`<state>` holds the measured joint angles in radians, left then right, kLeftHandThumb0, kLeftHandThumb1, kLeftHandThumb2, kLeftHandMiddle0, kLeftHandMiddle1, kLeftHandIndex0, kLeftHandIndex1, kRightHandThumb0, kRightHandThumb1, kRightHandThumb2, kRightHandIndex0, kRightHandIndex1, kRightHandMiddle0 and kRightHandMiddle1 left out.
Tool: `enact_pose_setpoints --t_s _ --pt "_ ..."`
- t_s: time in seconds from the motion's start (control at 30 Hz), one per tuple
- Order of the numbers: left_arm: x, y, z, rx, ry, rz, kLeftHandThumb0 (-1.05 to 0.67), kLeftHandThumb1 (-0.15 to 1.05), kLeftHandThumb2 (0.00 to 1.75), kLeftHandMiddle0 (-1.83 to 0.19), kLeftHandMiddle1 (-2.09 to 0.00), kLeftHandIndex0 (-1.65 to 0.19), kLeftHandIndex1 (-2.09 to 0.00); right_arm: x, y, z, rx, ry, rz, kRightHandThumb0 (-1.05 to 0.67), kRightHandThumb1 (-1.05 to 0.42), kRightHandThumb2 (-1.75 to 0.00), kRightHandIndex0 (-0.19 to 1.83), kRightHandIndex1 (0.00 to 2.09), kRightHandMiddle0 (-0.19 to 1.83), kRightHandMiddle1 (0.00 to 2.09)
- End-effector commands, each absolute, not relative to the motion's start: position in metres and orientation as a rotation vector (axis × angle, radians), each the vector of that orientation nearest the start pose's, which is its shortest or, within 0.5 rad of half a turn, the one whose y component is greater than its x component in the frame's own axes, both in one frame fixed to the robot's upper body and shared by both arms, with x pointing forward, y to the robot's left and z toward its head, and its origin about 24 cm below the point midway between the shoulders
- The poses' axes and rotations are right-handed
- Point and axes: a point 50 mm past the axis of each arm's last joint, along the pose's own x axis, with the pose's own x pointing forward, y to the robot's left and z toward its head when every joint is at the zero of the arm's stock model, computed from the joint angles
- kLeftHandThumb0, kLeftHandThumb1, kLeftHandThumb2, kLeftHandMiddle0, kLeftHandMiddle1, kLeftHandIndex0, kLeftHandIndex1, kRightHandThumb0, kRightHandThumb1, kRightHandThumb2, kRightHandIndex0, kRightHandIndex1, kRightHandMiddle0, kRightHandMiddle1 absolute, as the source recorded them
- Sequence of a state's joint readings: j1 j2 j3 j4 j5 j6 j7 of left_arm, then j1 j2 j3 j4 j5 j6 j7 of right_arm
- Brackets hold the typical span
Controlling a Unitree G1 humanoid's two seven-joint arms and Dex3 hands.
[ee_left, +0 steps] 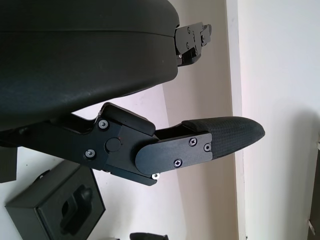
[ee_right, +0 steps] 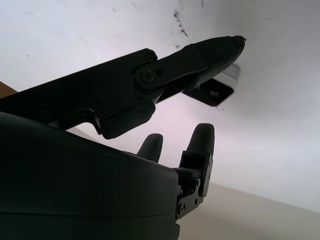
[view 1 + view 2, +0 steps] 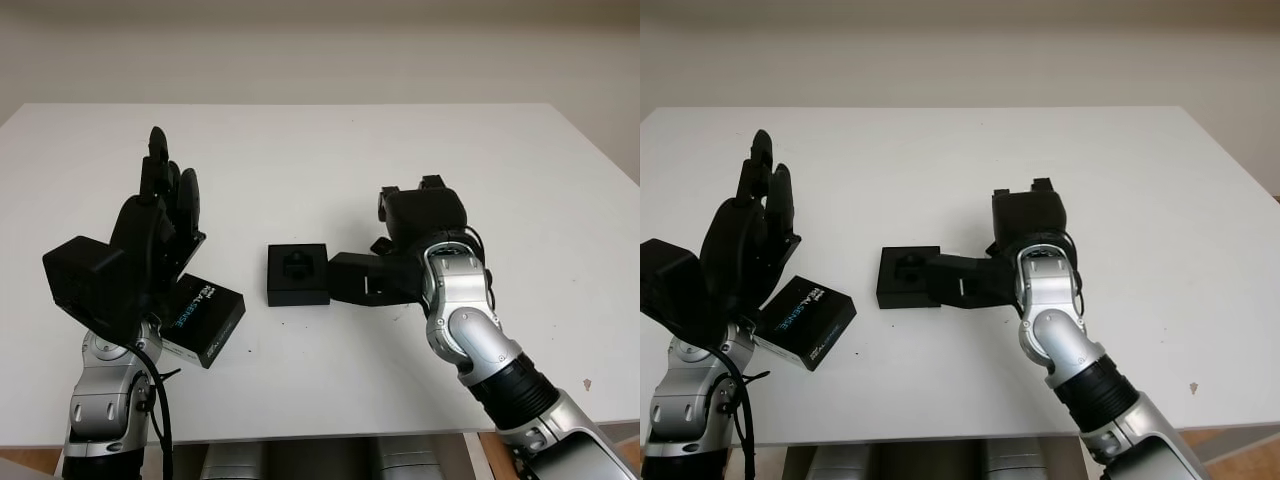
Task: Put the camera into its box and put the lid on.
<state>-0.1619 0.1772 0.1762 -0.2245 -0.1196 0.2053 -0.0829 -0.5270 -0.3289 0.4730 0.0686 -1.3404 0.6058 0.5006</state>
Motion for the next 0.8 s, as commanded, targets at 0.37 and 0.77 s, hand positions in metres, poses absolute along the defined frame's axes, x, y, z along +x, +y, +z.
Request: enact_pose_setpoints --t_s 0.37,0.77 --pt "0.276 0.200 0.133 0.071 -0.233 0.011 -0.82 1.05 0.64 0.19 0.00 0.19 0.00 0.327 -0.132 0.123 -1.717 0.220 0.011 -0.88 -1.02 -0.06 -0.08 1.21 0.04 1.18" --pt "0.276 0.198 0.133 0.055 -0.237 0.002 -0.81 1.05 0.63 0.19 0.00 0.19 0.00 0.335 -0.138 0.112 -1.726 0.256 -0.013 -0.86 -1.02 -0.05 0.04 1.01 0.13 1.03"
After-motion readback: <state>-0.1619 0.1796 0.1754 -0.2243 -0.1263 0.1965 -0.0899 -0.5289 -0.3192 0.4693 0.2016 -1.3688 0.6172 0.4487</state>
